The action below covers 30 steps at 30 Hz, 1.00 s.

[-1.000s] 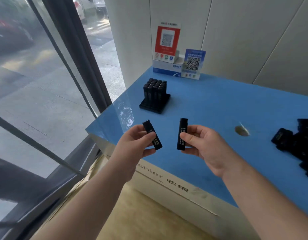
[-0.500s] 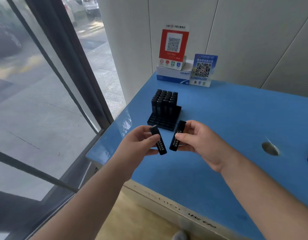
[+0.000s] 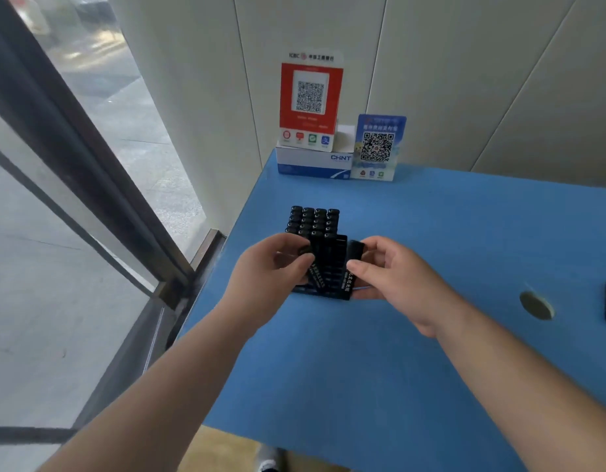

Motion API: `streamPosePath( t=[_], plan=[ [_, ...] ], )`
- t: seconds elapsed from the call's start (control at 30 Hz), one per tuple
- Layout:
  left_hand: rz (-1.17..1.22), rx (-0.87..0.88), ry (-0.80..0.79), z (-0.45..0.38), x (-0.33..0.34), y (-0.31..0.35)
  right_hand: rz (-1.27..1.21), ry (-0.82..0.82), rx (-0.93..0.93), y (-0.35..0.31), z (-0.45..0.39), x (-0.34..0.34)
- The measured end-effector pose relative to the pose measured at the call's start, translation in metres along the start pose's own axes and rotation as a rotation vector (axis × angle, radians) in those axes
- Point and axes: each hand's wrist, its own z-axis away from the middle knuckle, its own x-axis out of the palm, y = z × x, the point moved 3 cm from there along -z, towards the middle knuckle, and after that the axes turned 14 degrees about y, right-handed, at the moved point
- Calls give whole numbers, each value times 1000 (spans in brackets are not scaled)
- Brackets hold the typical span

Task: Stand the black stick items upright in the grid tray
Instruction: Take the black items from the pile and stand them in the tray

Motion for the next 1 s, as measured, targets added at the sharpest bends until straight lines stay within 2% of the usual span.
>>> streamPosePath(
  t=[0.3,0.43,0.57,0.7,1.0],
  plan=[
    [-335,559,-103,-74,10,19,88,397,-80,10,-19,14],
    [-428,692,-133,-85,12,8,111,449,-111,19,-21,21],
    [-546,914,-216,-86,14,1,173,446,-137,17,-29,27],
    [-586,986,-230,-84,16,1,286,495,-191,13,-38,30],
    [-571,1027,-208,-84,15,-2,340,495,-254,18,-38,27]
  ],
)
